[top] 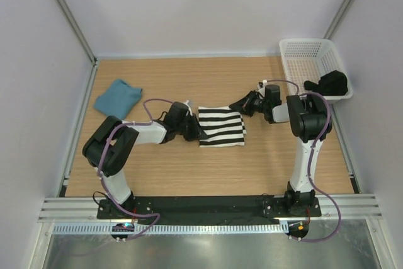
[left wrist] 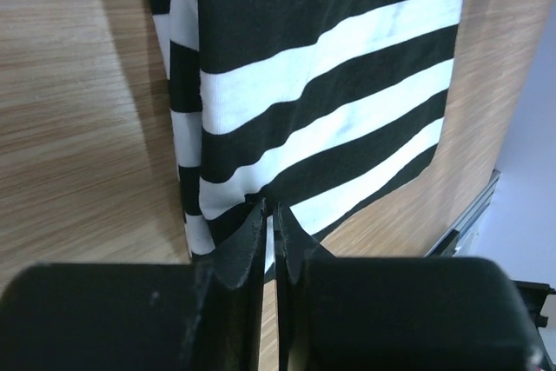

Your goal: Fold and stack the tank tops

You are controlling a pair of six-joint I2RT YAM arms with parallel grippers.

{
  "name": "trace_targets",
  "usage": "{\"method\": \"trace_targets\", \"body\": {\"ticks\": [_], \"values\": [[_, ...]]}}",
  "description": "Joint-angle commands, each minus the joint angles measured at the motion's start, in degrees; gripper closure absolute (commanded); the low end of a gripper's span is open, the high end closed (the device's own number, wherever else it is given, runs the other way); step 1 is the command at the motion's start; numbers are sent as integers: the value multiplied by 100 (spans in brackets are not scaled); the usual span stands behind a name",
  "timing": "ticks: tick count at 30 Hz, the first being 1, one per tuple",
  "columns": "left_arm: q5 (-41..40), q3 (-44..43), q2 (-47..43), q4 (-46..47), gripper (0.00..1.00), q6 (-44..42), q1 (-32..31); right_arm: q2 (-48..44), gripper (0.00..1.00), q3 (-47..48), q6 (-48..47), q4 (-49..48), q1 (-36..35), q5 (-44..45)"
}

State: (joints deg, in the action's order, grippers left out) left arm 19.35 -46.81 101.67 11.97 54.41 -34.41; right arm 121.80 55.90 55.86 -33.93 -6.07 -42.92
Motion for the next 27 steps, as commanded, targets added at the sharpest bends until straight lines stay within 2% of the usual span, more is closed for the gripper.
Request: {"method": "trace_targets", "body": {"ticks": [1,7,9,10,11,13,14,17,20,21,24,26,27], "values": [[165,-206,-226,-736,94,-378,5,63,99,114,4,-272,140,248],[-458,-83,-858,-1388,94,-826,5,-340,92,-35,-215,-70,149,319],[-739,-57,-1306,-1574,88,-1080,5,-716,87,-88,-477,314,141,441],[-1062,-65,-1464,-1757,82,-1160,5,-858,82,-105,-610,526,132,529],[-1283,-74,-1683,-1864,66,-1265,5,-1007,79,-123,-733,746,115,678],[-1878,-83,-1878,-2039,52,-1450,5,-1507,73,-202,-1083,1265,114,845],[-2144,-92,-1957,-2093,32,-1468,5,-1710,70,-254,-1207,1423,106,933],[-3277,74,-2299,-2137,1,-1452,5,-2352,56,-413,-1700,2196,105,1425],[-3877,311,-2616,-2146,0,-1187,31,-2845,44,-588,-2069,2847,97,1847],[-3686,365,-2669,-2059,1,-1257,66,-2959,40,-624,-2157,3162,105,1979],[-3114,322,-2609,-1802,0,-1495,119,-3302,20,-773,-2421,3637,97,2497],[-3541,77,-2363,-2266,0,-1513,128,-3504,18,-896,-2526,3771,79,2805],[-4162,-247,-2284,-2791,0,-1539,171,-3540,17,-923,-2562,3850,70,2876]]}}
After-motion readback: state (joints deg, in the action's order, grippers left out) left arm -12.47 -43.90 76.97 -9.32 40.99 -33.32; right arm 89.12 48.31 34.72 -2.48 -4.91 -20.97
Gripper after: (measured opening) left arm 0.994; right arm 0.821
